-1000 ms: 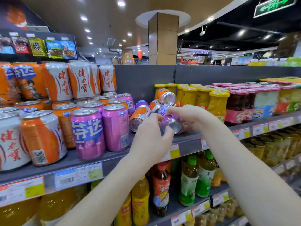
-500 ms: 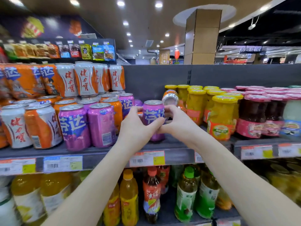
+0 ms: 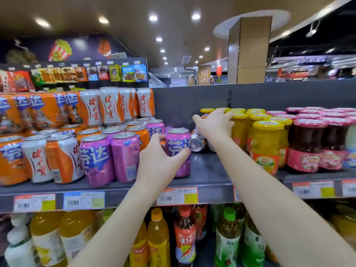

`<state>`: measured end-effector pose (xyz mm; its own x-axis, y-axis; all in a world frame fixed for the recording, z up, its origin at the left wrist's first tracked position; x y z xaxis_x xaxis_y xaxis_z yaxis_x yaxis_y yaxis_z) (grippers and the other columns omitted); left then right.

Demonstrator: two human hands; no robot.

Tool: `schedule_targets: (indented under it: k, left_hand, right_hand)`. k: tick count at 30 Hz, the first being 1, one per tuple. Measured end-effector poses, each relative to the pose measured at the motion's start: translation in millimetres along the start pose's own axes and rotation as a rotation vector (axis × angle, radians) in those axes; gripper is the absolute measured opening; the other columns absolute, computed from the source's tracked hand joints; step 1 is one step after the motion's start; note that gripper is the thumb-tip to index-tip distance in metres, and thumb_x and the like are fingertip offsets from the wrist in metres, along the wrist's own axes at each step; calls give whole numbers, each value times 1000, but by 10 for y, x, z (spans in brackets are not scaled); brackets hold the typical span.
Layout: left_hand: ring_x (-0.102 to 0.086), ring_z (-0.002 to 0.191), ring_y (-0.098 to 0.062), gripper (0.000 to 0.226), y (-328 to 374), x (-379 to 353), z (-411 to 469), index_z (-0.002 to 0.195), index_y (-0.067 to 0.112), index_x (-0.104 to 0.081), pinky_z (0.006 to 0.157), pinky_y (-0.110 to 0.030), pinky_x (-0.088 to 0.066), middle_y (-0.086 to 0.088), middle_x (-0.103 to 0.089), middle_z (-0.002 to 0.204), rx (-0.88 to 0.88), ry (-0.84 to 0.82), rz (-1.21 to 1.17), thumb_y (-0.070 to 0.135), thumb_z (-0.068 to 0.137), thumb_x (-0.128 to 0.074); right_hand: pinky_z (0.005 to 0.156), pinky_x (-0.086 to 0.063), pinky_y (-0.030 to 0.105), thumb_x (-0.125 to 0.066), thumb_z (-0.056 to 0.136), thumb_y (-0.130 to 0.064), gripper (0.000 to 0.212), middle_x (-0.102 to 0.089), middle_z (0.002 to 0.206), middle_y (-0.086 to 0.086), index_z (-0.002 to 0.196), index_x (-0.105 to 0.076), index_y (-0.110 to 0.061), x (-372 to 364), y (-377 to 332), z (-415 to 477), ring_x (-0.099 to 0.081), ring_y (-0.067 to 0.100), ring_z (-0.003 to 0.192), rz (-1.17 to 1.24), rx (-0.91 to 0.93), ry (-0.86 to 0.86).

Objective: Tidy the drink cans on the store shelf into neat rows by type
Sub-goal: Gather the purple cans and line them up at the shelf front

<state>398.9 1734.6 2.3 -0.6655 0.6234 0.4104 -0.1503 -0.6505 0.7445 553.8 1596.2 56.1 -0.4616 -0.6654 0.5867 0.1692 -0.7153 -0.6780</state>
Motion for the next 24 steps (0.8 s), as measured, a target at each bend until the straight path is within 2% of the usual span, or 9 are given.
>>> schedule_targets:
  k: [3, 8, 11, 13, 14, 16, 18, 20, 24]
  left_hand:
    - [-60, 88, 8, 58, -37, 10, 0, 120, 32, -56, 68, -12, -42, 20, -65, 97, 0, -1, -8, 56, 73, -81]
    - [-63, 86, 7, 59, -106, 4, 10, 118, 35, -53, 71, -18, -48, 20, -67, 94, 7, -1, -25, 58, 71, -80]
    - [-64, 87, 3, 60, -126, -4, 13, 118, 34, -52, 78, -26, -53, 19, -68, 96, 1, 2, -30, 58, 71, -79]
    - [-64, 85, 4, 58, -131, -14, 6, 119, 34, -50, 75, -24, -52, 19, -67, 95, -6, -3, -39, 56, 73, -78]
    - [-64, 84, 5, 56, -134, -21, 3, 119, 34, -49, 73, -22, -51, 19, -67, 95, -11, -7, -41, 55, 75, -77]
    - [-66, 86, 1, 55, -131, -39, -8, 119, 34, -45, 74, -23, -53, 17, -67, 99, -24, -11, -34, 54, 77, -75]
    - [-66, 92, -5, 57, -130, -51, -20, 120, 35, -42, 81, -32, -57, 14, -66, 106, -36, -1, -14, 56, 78, -72]
    - [-66, 98, -10, 61, -126, -53, -33, 124, 33, -41, 85, -40, -59, 12, -65, 111, -41, 5, -6, 58, 77, -70]
    - [-66, 100, -10, 65, -122, -45, -53, 128, 32, -40, 84, -40, -60, 10, -64, 115, -58, 2, -19, 59, 77, -70]
  right_hand:
    - [86, -42, 38, -59, 86, -63, 80, -43, 138, 20, 135, -45, -1, -122, -49, 39, -45, 37, 124, -123, -7, 10]
    - [91, -46, 38, -63, 87, -51, 70, -47, 135, 21, 134, -47, -2, -155, -31, 69, -50, 37, 120, -195, -23, -17]
    - [79, -46, 35, -63, 80, -44, 50, -62, 120, 18, 112, -62, -5, -107, -1, 86, -59, 36, 108, -181, 36, -36]
    - [70, -43, 32, -67, 78, -39, 36, -66, 110, 14, 97, -61, -9, -50, 47, 68, -61, 34, 103, -153, 57, -59]
    - [69, -42, 31, -70, 77, -38, 35, -67, 107, 12, 95, -59, -10, -21, 73, 52, -62, 32, 102, -148, 58, -72]
    - [67, -42, 31, -76, 75, -40, 42, -65, 103, 9, 101, -60, -10, 35, 106, 4, -62, 28, 98, -164, 47, -110]
    - [67, -45, 31, -80, 73, -44, 51, -60, 97, 5, 106, -60, -11, 74, 111, -51, -59, 24, 90, -186, 33, -175]
    - [66, -48, 30, -83, 68, -45, 56, -59, 95, 4, 104, -57, -11, 80, 123, -103, -58, 22, 85, -212, 20, -244]
    - [63, -48, 28, -85, 62, -50, 63, -64, 99, 4, 106, -60, -13, 27, 209, -200, -62, 22, 85, -214, 0, -266]
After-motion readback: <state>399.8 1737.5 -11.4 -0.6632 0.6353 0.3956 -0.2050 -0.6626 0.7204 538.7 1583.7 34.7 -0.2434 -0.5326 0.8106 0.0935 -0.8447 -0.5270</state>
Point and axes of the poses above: each hand's wrist, its own z-axis towards the middle knuckle, its own x-axis out of the back of the hand, y = z × x, the point moved 4 cm from there along z, towards the middle knuckle
